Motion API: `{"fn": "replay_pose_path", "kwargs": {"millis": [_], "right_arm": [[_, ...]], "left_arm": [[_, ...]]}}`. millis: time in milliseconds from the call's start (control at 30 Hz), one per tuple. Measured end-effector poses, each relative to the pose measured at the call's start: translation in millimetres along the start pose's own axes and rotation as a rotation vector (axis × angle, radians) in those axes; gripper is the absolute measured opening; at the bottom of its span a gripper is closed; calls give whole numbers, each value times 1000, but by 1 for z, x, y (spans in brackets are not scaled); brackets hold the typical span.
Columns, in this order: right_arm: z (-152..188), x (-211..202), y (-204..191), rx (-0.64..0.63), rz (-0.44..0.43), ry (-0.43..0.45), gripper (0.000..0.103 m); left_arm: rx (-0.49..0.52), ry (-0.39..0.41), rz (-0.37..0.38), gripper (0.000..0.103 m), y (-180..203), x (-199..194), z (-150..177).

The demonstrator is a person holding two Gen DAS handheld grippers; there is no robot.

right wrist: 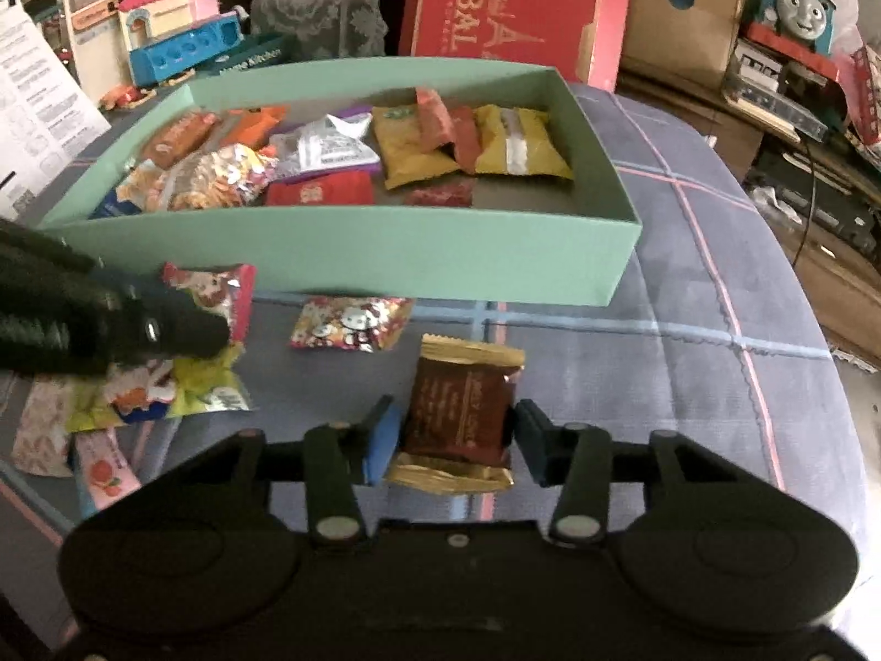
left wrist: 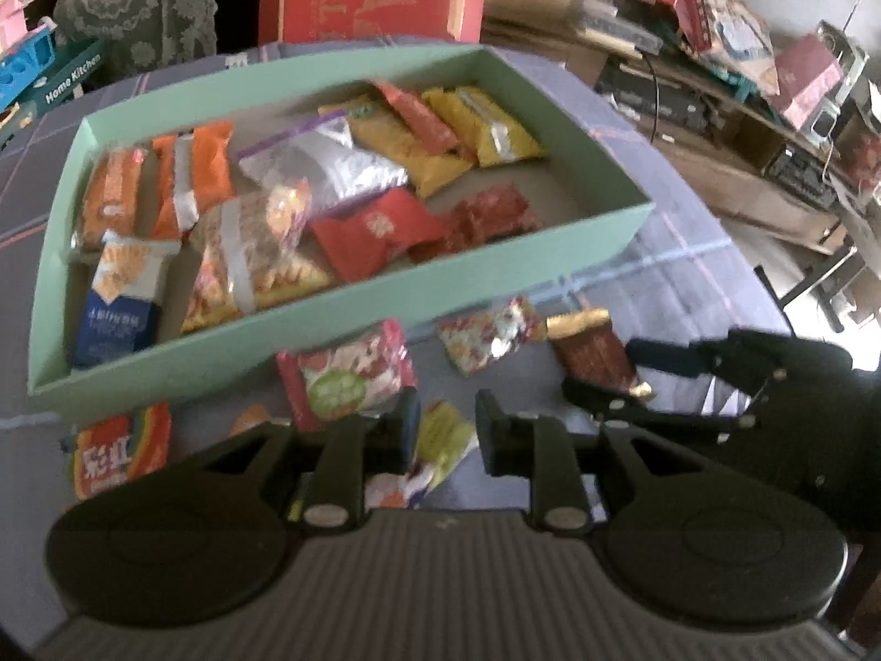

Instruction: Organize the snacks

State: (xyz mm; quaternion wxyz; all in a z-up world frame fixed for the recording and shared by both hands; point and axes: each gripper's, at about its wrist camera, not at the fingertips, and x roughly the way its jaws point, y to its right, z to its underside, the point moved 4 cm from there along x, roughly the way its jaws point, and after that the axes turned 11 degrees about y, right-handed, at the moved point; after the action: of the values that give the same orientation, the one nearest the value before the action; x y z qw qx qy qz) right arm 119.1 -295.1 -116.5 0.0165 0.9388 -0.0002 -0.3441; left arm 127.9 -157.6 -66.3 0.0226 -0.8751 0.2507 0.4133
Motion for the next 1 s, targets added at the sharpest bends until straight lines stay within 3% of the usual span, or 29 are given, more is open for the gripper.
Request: {"fn": "replay_pose_path", "kwargs": {"millis": [33,167,267,367,400,467,533,733,1000], "right_arm": [[1,0,-2,-17,2,15,42],[-2,1,-2,-5,-10,17,36],[-2,-2,12,80,-10,12,36],[1,-8,26,171,-22,8,36],[3,-9,31,190,-23,8,36],[4,-11,37,221,-27,7,36],[5,-14,41,247,-30,13,36],[-1,-28,50,279,-41,52,36],[-42,-53,62,301,-70,163,36]], "left_arm": [[4,-9,-2,23,-3,0,4],[50,-48,16,53,-6,0,16],[138,-63,5,53,-1,4,22],[195,-82,-2,47,5,13,24],[213,-83,0,30,9,16,25],[253,-73,-4,18,18,19,25],[255,-71,0,18,25,19,25],[139,-67,14,18,23,12,17],[77,67,42,18,30,-19,-38]]}}
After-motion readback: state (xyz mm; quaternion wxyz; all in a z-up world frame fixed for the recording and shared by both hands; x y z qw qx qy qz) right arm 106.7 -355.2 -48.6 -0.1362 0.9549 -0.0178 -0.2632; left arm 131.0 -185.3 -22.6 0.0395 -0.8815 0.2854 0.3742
